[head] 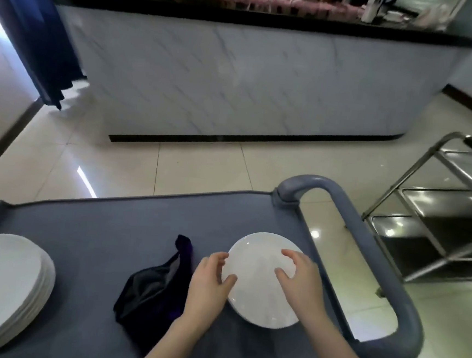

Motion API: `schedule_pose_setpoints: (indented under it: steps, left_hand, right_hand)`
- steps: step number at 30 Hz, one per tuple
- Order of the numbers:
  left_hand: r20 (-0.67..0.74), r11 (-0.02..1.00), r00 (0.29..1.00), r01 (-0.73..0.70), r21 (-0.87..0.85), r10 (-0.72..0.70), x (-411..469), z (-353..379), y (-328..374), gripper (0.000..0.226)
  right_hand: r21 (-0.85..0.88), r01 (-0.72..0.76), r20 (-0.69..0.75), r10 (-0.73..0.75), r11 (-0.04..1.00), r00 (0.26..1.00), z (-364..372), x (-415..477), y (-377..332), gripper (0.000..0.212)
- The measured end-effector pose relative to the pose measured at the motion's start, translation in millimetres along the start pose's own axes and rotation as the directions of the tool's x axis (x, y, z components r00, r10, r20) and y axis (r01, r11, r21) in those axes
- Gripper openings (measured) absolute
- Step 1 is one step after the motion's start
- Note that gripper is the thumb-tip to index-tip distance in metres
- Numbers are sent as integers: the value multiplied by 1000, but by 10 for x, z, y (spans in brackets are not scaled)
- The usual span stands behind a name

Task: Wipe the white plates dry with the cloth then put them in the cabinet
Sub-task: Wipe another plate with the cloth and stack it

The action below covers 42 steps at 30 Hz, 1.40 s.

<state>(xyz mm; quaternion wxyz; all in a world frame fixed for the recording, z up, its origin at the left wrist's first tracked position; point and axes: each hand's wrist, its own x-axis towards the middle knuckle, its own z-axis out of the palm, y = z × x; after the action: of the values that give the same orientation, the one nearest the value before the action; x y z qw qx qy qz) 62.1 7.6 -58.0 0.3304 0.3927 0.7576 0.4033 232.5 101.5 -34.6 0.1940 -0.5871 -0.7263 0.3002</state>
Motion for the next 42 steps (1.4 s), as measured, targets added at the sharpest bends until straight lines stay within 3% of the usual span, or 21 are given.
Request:
schedule_pose_setpoints:
  steps: [2,6,14,19,24,27,30,33,37,42]
  left_hand:
    - [12,994,1000,20,110,-22,50,108,4,49]
    - [19,987,995,92,135,-96,67,250,-12,57]
    - [-57,977,995,90,195,-80,53,328,-69,55]
    - [-67,988,993,103,119,-95,67,299,-48,58]
    - [-106,997,991,80,15,-78,47,165,-32,55]
    - [-130,996,989,67,-63,-75,61,-25,11,54]
    - [-128,986,988,72,-147,-92,64,-232,37,52]
    - [-135,984,988,54,-169,-77,44,-415,42,52]
    - [-140,981,990,-6,-193,-22,24,-673,-34,47]
    - [-279,989,956,56,-134,-92,24,-977,-406,29]
  right_hand:
    - [-95,-16,14,17,995,1000,-49,38,125,46]
    - [-182,-67,42,76,981,996,-98,73,333,56]
    - [-12,-222,37,222,975,974,-156,130,488,55]
    - [25,-256,51,255,966,966,-161,181,486,49]
    - [208,-243,37,240,948,970,-197,199,462,37]
    - [523,-261,101,245,812,964,-246,210,380,32]
    - [670,-283,218,182,687,959,-235,174,223,40]
    - [714,-349,323,156,608,933,-141,119,72,42]
    - [746,-388,330,205,541,921,-30,79,-45,40]
    - [763,-403,330,232,505,915,13,69,-68,38]
